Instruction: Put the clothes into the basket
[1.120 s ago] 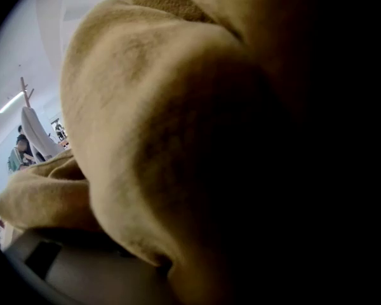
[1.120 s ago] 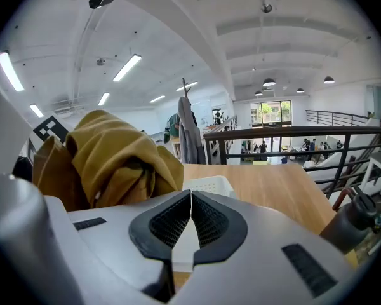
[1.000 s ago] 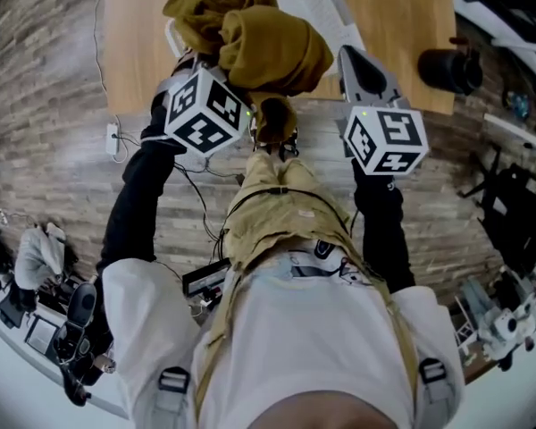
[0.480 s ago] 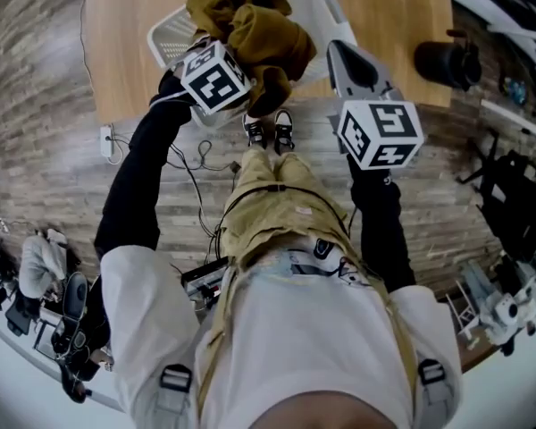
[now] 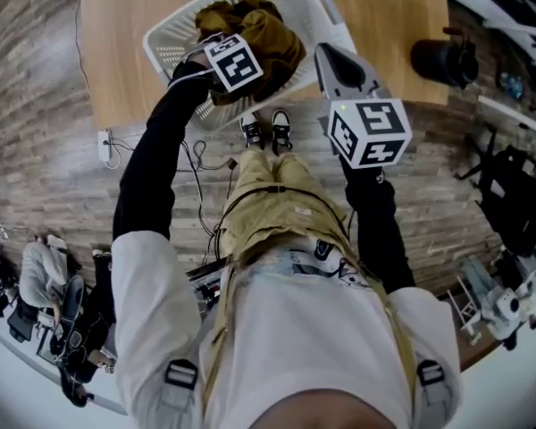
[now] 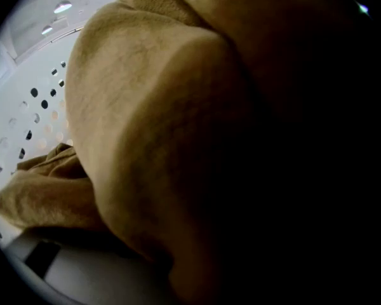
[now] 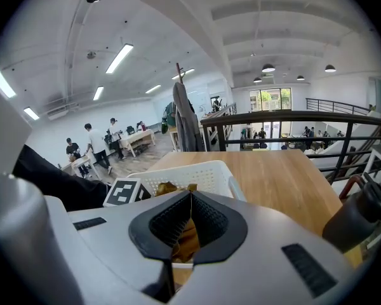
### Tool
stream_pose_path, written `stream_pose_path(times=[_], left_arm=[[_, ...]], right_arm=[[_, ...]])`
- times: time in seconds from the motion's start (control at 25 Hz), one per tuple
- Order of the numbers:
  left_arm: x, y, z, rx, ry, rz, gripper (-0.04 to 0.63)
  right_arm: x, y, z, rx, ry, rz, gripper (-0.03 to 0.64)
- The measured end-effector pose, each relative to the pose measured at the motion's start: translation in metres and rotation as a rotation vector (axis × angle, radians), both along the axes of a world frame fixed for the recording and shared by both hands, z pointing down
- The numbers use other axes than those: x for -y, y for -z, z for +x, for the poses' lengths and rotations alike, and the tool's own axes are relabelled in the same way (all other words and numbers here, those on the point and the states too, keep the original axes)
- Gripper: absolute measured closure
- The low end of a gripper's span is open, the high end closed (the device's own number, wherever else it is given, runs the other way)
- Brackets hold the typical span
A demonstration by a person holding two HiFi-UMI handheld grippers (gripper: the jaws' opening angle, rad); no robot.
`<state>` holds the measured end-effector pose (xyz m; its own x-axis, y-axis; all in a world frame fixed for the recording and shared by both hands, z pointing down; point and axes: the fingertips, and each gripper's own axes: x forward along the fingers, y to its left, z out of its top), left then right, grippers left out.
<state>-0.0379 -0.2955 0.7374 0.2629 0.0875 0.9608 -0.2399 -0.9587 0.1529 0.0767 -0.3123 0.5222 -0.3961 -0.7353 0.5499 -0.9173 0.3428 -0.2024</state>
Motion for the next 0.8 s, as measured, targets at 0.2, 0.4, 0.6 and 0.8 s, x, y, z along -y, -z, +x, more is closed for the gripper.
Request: stream_pose_path(times=[0.2, 0.4, 0.6, 0.8], left_arm=[[0.002, -0.011, 0.001, 0.045, 0.019, -0.03, 0.217], [0.009, -0.007, -0.004, 0.069, 0.095, -0.009, 0.131], [0.01, 0.034, -0.005, 0.005, 0.151, 0.067, 0.124], [-0.001, 0.084, -0.01, -0.089, 0.223, 0.106, 0.124]], right_arm=[[-0.009, -0.001, 0.003, 0.003, -0.004, -0.008, 0.595], [-0.016, 0.006, 0.005, 0.013, -0.005, 0.008, 0.597], [-0.024, 0.018, 0.011, 0.037, -0.021, 0.031, 0.597], [-0.032, 0.031, 0.011, 0.06, -0.031, 0.057, 0.597]])
